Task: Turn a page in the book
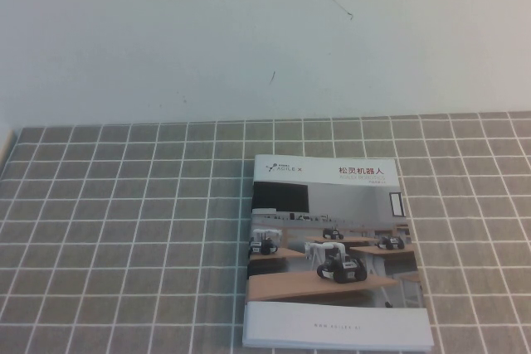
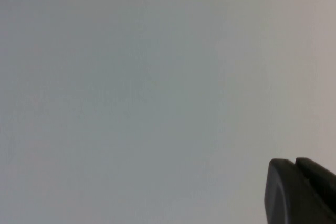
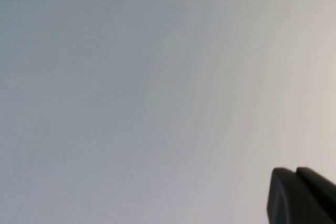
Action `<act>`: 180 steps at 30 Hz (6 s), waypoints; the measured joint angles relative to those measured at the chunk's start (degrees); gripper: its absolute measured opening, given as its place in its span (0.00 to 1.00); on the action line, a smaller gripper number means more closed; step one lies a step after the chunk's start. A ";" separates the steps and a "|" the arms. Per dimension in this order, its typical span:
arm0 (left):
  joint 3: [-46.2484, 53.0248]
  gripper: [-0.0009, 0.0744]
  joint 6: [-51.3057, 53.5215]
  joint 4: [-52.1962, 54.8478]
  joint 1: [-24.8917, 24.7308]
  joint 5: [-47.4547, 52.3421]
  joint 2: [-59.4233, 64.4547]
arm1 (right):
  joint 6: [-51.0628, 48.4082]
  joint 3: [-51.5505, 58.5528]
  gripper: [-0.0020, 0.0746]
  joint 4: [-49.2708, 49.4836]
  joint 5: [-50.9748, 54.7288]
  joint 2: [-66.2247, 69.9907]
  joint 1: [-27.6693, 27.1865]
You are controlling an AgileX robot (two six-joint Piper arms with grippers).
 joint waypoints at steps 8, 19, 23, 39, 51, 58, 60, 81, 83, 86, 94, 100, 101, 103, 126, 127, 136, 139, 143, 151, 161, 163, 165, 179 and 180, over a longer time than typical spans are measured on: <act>0.00 0.01 -0.23 1.25 0.00 -12.85 0.00 | -0.69 0.00 0.02 7.18 -1.83 0.00 0.00; -4.39 0.01 -0.25 -1.14 0.00 -1.27 -0.12 | -5.37 -4.04 0.02 4.55 10.95 0.00 0.00; -14.94 0.01 -0.50 3.03 0.00 23.21 -0.02 | -5.89 -12.52 0.02 2.62 27.68 0.00 0.00; -29.14 0.01 -2.26 -18.33 -0.10 50.90 35.66 | -14.11 -34.19 0.02 25.67 71.54 30.13 0.00; -38.98 0.01 12.23 -27.98 -18.19 54.96 65.74 | -47.91 -34.34 0.02 58.67 74.11 57.93 0.00; -47.30 0.01 12.65 -28.80 -27.73 53.52 80.91 | -58.90 -34.46 0.02 67.94 72.56 70.60 2.05; -50.28 0.01 12.65 -29.06 -28.16 54.52 84.91 | -61.47 -34.46 0.02 70.43 71.10 73.25 3.62; -62.46 0.01 11.15 -33.18 -28.46 55.81 106.71 | -67.44 -45.63 0.50 78.36 71.40 91.15 9.26; -62.58 0.01 11.15 -33.18 -28.46 55.81 106.83 | -67.44 -45.67 0.52 78.25 71.40 91.91 9.26; -62.78 0.01 11.15 -33.18 -28.46 55.81 106.83 | -67.44 -45.67 0.53 78.14 70.76 92.77 9.26; -62.91 0.01 12.39 -33.07 -28.46 55.81 107.81 | -65.67 -46.67 0.54 78.04 69.99 96.62 9.26; -63.03 0.01 12.39 -33.18 -28.46 55.81 108.22 | -65.30 -47.85 0.54 78.04 70.24 100.54 9.26; -63.03 0.01 12.39 -33.29 -28.46 55.81 108.31 | -65.30 -48.02 0.54 78.19 70.45 101.33 9.26; -63.05 0.01 12.39 -33.29 -28.46 55.81 108.36 | -65.30 -48.38 0.54 79.15 70.85 102.80 9.26; -63.26 0.01 12.59 -33.40 -28.46 56.01 108.44 | -65.17 -51.87 0.54 82.38 73.58 109.74 8.72; -63.26 0.01 12.59 -33.40 -28.46 56.01 108.44 | -65.17 -52.25 0.54 82.38 74.26 109.74 8.68; -63.26 0.01 12.59 -33.18 -28.19 55.38 108.64 | -65.17 -55.64 0.54 85.74 83.34 109.62 8.68; -63.26 0.01 12.59 -33.18 -28.19 55.32 108.72 | -65.17 -55.86 0.54 86.52 84.61 108.88 8.68; -63.26 0.01 12.59 -33.09 -28.19 55.18 108.78 | -65.17 -55.86 0.54 86.96 86.43 107.44 8.68; -63.26 0.01 12.59 -33.42 -28.19 55.11 108.86 | -66.23 -55.97 0.54 88.41 88.85 107.06 8.68; -63.26 0.01 12.59 -33.50 -28.19 55.11 108.91 | -67.93 -55.97 0.54 94.43 93.84 107.04 8.68; -63.26 0.01 12.59 -33.50 -28.19 55.11 108.91 | -67.93 -55.97 0.54 94.56 93.99 107.04 8.68; -63.26 0.01 12.59 -33.50 -28.19 55.11 108.91 | -67.93 -55.97 0.54 94.56 94.11 107.04 8.68; -63.26 0.01 12.59 -33.53 -28.19 54.97 108.91 | -66.64 -59.12 0.54 93.77 98.84 107.04 8.68; -63.26 0.01 12.59 -33.53 -28.19 54.97 108.91 | -65.94 -59.40 0.54 92.90 98.84 107.04 8.79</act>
